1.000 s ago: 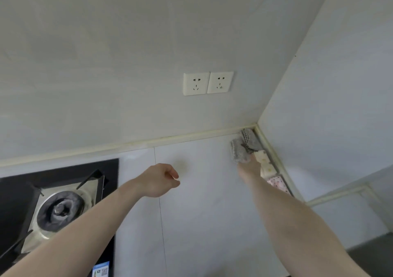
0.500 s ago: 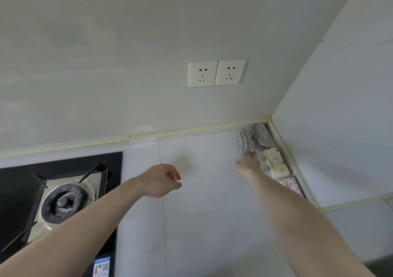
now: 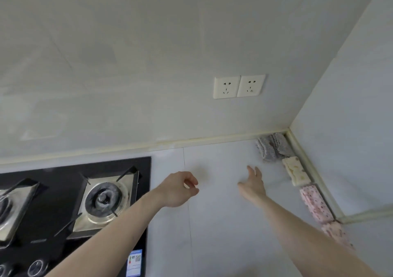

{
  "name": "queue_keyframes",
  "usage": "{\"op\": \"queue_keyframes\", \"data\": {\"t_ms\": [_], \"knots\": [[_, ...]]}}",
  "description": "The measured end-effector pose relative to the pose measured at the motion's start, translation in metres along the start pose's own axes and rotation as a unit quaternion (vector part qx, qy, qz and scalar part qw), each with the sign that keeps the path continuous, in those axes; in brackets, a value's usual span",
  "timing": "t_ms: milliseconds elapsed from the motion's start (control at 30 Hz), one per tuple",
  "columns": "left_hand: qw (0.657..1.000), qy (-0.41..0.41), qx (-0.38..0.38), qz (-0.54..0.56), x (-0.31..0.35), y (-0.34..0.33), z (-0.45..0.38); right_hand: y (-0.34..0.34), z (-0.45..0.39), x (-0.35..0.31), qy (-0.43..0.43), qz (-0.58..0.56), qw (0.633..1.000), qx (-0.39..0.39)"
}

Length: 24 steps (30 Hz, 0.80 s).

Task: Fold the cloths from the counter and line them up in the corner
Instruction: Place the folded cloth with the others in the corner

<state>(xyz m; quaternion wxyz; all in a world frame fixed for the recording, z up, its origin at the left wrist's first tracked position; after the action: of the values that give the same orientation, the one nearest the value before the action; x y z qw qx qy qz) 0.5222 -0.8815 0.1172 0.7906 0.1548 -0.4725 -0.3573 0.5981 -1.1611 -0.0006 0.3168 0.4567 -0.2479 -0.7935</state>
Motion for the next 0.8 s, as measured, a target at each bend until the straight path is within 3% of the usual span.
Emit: {"op": "queue_keyframes", "data": {"t_ms": [200,467,800], "knots": [[0.995,0.009,0.093,-0.037,-0.074,0.036,0.094,-0.083,0.094,-0.101,0.15,-0.046,0.982,-0.106],[0.964,0.09,0.25,0.01,-0.198,0.088,0.26,-0.183,0.254,-0.242,0.332,-0.047,0.91,-0.244],[0.912,0.16,0.373,0.055,-0.34,0.108,0.474,-0.315,0.443,-0.339,0.431,-0.01,0.841,-0.327]]}}
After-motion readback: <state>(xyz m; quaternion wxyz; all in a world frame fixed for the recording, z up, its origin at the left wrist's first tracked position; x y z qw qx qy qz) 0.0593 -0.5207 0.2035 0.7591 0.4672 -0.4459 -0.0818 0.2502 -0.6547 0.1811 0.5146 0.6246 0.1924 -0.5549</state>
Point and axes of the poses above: each hand's wrist, its own z-axis away from the middle knuckle, its own y-axis out of the back of the hand, x = y × z, the point moved 8 cm from there along -z, towards the middle knuckle, and after that the axes turned 1 degree about y, right-handed, at the moved point
